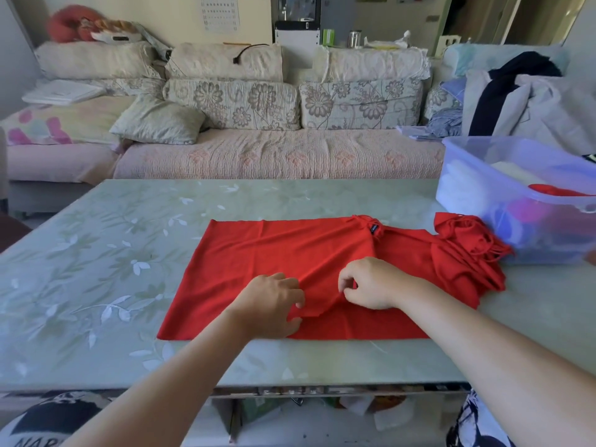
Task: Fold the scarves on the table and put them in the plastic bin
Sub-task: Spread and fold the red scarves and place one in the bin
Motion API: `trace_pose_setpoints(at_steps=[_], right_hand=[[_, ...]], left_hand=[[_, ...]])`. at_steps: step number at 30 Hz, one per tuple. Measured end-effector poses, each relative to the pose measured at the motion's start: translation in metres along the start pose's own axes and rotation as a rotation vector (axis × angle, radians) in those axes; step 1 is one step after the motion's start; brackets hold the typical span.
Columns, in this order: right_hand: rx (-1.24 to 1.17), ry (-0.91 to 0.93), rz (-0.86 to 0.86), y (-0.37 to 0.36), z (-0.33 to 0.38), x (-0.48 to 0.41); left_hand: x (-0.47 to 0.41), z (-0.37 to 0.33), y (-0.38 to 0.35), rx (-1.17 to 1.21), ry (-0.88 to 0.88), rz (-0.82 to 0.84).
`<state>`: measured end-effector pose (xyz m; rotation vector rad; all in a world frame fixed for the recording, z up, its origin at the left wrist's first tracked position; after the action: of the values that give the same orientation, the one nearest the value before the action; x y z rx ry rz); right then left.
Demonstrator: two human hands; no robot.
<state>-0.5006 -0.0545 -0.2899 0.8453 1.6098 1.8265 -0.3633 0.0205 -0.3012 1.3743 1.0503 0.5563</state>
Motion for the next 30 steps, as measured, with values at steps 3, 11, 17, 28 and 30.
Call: trace_pose_setpoints(at_steps=[3, 11, 17, 28, 30], right_hand=[[-0.016, 0.006, -0.184, 0.018, 0.004, 0.004], [0.135, 0.111, -0.002, -0.003, 0.021, 0.018], [0.199, 0.056, 0.2, -0.02, 0.019, 0.028], [0.106, 0.217, 0.038, -0.045, 0.092, -0.006], [0.084, 0.216, 0.095, -0.051, 0.1, -0.009]], left_hand=[[0.005, -0.001, 0.007, 0.077, 0.039, -0.102], [0.02, -0.01, 0.008, 0.251, 0.092, -0.02], [0.031, 0.023, 0.026, 0.224, 0.171, -0.217], [0.127, 0.119, -0.015, 0.069, 0.674, 0.23], [0.135, 0.121, -0.01, 0.058, 0.661, 0.224]])
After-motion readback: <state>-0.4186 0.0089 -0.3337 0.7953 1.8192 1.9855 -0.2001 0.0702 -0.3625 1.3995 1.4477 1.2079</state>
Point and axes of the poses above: each hand's wrist, its own x-axis away from the middle knuckle, its own y-axis out of the back of the hand, z = x × y, the point moved 9 cm from there along -x, towards the middle knuckle, and after that the axes turned 9 degrees about x, right-handed, at the moved point
